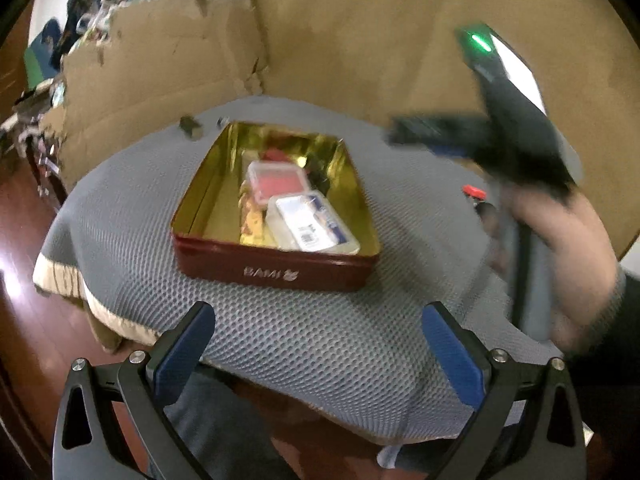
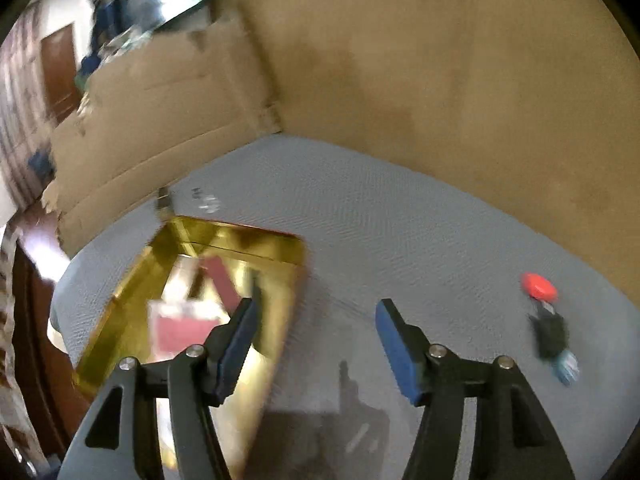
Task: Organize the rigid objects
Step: 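Open the right gripper and release the USB stick, then move the left gripper toward the small blue cartoon mint tin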
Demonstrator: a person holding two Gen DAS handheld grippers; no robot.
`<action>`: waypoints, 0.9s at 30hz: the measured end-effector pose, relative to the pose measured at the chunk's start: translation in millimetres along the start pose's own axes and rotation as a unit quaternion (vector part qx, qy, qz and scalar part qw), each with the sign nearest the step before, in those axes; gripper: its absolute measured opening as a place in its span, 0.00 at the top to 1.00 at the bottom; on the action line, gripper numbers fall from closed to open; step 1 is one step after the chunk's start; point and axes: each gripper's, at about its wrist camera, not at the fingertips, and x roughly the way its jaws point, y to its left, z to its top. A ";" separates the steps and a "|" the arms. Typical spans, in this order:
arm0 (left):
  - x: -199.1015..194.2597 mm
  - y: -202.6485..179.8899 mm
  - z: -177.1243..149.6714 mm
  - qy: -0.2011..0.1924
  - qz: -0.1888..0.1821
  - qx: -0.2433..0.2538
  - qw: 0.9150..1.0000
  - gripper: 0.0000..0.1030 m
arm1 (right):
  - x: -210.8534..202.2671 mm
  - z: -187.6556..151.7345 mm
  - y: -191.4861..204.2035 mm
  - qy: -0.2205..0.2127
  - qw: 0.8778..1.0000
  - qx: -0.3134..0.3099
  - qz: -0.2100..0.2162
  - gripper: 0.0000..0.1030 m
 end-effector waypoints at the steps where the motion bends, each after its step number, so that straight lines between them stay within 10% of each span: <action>1: -3.6 -3.8 -0.5 -0.008 -0.001 0.008 1.000 0.00 | -11.3 -12.4 -16.7 -0.002 1.000 0.000 -0.018 0.39; 6: -9.2 -30.1 -6.5 -0.044 -0.008 0.057 0.997 0.00 | -79.2 -92.3 -109.6 -0.013 0.993 0.031 -0.112 0.39; 11: 19.5 -71.3 -15.7 0.006 -0.029 0.105 0.994 0.00 | -144.1 -175.3 -191.6 -0.016 0.978 0.132 -0.162 0.35; 20: 74.1 -184.0 34.4 0.046 -0.075 0.172 0.981 0.00 | -191.1 -230.9 -209.5 -0.042 0.971 0.199 -0.123 0.32; 27: 126.7 -268.1 62.3 0.066 -0.044 0.188 0.979 0.00 | -205.5 -222.4 -221.3 -0.042 0.972 0.223 -0.065 0.30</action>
